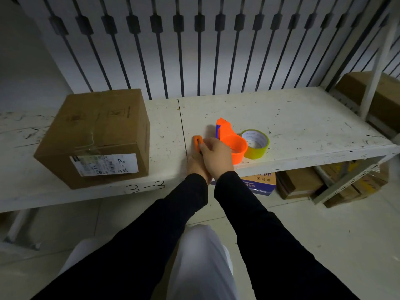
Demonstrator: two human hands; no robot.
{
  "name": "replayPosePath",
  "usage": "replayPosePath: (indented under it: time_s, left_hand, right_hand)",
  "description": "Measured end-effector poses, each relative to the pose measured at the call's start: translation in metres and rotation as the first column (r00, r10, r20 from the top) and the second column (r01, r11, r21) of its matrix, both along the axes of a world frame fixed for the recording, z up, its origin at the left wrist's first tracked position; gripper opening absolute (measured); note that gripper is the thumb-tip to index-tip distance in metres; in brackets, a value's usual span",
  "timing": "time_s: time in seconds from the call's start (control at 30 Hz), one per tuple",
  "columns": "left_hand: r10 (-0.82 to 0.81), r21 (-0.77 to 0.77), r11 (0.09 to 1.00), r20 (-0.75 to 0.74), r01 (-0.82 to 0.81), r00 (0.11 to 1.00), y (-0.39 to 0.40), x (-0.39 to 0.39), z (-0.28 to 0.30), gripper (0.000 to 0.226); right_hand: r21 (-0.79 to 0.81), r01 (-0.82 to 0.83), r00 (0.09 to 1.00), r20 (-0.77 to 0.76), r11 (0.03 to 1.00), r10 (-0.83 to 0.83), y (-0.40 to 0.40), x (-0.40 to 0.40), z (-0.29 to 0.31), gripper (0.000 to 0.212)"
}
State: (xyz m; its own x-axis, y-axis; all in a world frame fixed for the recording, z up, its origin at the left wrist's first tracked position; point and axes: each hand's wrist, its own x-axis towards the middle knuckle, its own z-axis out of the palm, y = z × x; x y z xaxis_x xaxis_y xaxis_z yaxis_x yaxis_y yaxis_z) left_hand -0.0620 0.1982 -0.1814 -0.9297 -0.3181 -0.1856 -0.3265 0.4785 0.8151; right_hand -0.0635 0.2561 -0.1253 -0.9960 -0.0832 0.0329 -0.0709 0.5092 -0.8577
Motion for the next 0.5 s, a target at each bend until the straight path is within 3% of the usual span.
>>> replayPosePath:
  time_s: [0.13, 0.23, 0.33, 0.5]
  left_hand:
    - [0.011, -0.243, 0.970, 0.075, 0.007, 0.997, 0.005, 0.001, 0.012, 0.050]
    - [-0.031, -0.435, 0.895, 0.159, 0.099, 0.987, 0.002, 0.002, 0.014, 0.036]
    - [-0.029, -0.501, 0.853, 0.232, 0.145, 0.972, -0.001, 0.003, 0.016, 0.027]
    - [-0.053, -0.445, 0.881, 0.241, 0.159, 0.969, -0.006, 0.006, 0.017, 0.029]
  right_hand:
    - [0.312, 0.184, 0.968, -0.225, 0.932, -0.116, 0.014, 0.003, -0.001, 0.027]
    - [0.532, 0.196, 0.979, -0.155, 0.824, -0.132, 0.024, 0.001, -0.004, 0.032]
    - [0.526, 0.130, 0.992, -0.067, 0.840, -0.112, 0.027, 0.001, -0.012, 0.027]
    - [0.400, 0.078, 0.997, -0.056, 0.913, -0.060, 0.027, 0.003, -0.013, 0.028]
